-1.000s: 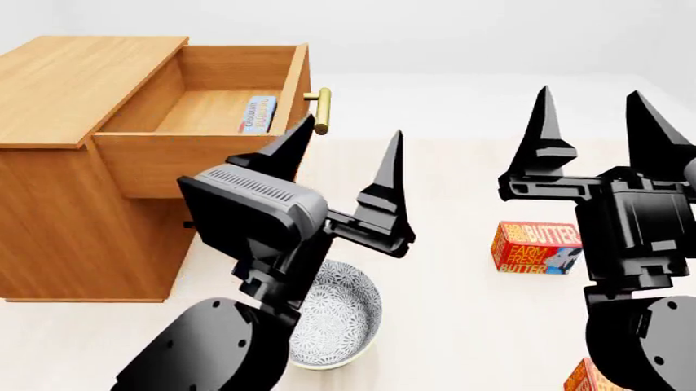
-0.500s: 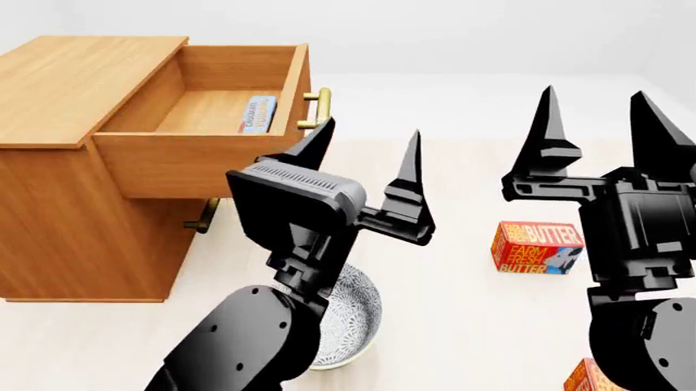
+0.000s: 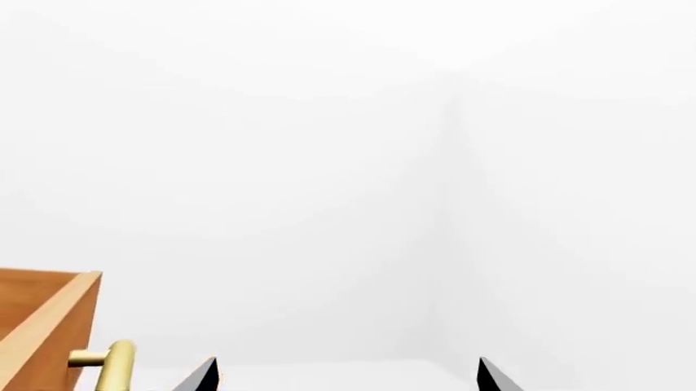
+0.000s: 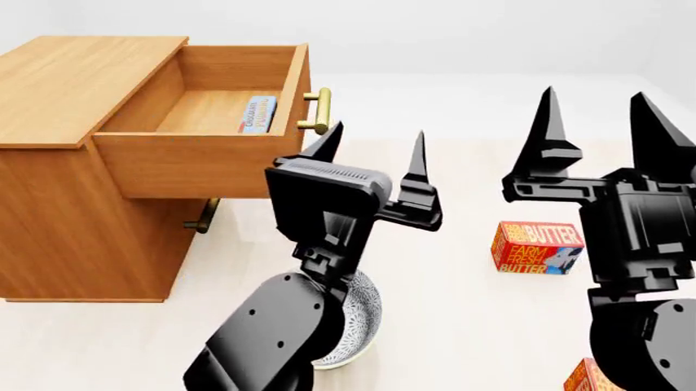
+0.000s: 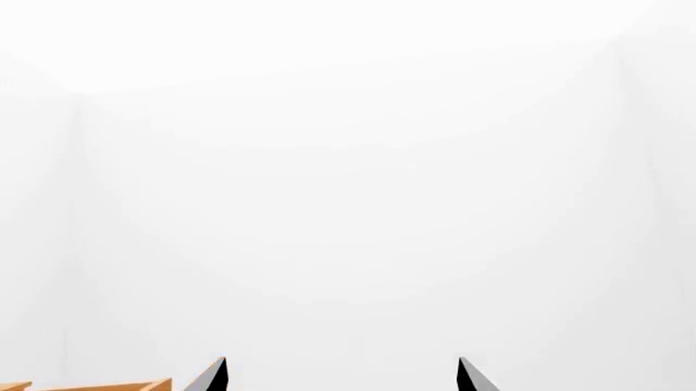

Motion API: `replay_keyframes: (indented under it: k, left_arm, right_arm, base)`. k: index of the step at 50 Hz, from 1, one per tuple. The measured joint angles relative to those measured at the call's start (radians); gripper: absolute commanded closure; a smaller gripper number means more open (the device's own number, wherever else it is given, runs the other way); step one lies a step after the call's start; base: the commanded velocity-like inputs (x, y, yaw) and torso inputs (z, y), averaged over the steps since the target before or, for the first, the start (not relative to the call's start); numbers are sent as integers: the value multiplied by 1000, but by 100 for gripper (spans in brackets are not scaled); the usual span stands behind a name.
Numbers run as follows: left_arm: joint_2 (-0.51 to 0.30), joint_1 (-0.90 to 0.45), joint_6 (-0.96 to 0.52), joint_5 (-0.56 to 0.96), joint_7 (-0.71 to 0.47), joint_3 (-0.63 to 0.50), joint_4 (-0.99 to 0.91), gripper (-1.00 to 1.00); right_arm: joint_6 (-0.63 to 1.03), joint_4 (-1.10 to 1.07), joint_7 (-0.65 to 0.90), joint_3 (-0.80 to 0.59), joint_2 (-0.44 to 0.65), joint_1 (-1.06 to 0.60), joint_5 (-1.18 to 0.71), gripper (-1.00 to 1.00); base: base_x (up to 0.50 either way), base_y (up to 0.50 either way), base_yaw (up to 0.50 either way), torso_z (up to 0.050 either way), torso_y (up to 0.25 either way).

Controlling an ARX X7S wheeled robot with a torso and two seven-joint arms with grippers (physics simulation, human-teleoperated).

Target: Put the chocolate pudding in the top drawer of the cabinet and close it.

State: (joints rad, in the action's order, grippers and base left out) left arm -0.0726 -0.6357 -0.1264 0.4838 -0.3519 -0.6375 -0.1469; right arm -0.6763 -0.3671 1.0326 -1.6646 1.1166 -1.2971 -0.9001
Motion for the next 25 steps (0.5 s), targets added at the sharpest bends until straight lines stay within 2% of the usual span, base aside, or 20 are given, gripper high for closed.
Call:
replay_keyframes:
  k: [25]
  left_arm:
    - [47, -54, 126, -74, -86, -62, 229, -100]
  right_arm:
    - [2, 9, -6, 12, -5, 13, -1, -100]
  base:
    - [0, 0, 0, 0, 0]
